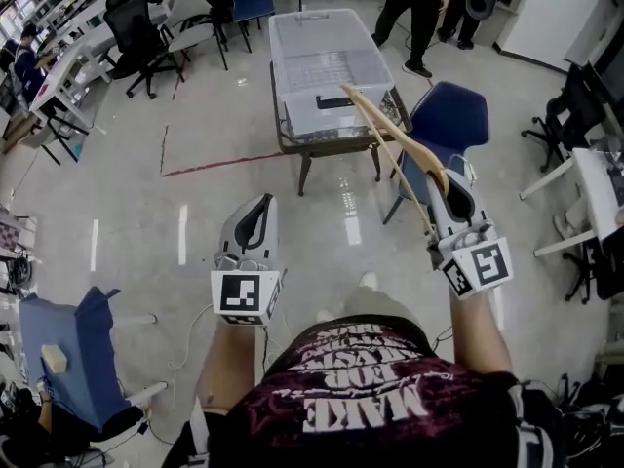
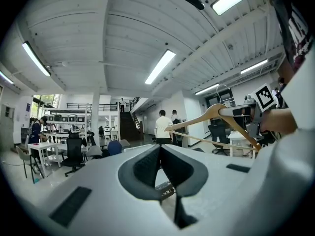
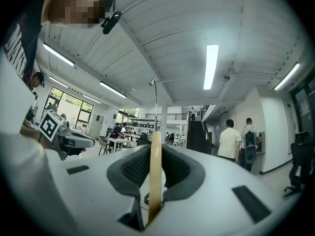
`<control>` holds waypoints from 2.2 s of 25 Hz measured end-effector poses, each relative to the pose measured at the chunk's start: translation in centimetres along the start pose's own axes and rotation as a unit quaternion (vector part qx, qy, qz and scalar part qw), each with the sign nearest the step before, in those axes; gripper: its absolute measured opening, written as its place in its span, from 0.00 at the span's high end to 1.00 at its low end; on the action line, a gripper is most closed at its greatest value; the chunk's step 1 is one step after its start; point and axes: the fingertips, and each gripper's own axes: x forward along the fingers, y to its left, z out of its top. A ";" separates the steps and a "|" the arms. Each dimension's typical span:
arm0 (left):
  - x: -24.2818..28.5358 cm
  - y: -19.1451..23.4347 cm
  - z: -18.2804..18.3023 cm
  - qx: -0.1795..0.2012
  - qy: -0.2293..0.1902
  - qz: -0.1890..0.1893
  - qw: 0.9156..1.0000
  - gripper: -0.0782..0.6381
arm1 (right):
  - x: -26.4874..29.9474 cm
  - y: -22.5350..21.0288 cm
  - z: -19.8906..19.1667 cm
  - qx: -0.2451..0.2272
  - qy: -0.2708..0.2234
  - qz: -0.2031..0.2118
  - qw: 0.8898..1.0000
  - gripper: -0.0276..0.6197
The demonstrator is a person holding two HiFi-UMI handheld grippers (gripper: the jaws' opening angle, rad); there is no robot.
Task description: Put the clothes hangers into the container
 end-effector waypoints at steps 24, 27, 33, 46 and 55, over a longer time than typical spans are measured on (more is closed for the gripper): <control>8.9 1.6 -1.0 -0.004 0.014 0.012 1.000 0.88 | 6.0 -6.7 -4.8 0.045 0.028 0.005 0.999 0.86; 10.9 1.9 -0.6 -0.003 0.015 0.008 1.000 0.88 | 7.6 -7.8 -4.6 0.045 0.022 0.012 0.999 0.86; 15.2 1.1 -1.1 -0.007 0.033 0.002 0.999 0.88 | 10.0 -10.9 -6.0 0.063 0.028 0.028 0.997 0.86; 21.0 1.1 0.4 0.011 0.042 0.036 0.998 0.88 | 14.2 -17.7 -5.7 0.073 -0.016 0.042 0.996 0.86; 23.3 -1.1 -0.4 0.007 0.061 0.049 0.997 0.88 | 15.1 -20.7 -7.6 0.085 -0.004 0.059 0.995 0.86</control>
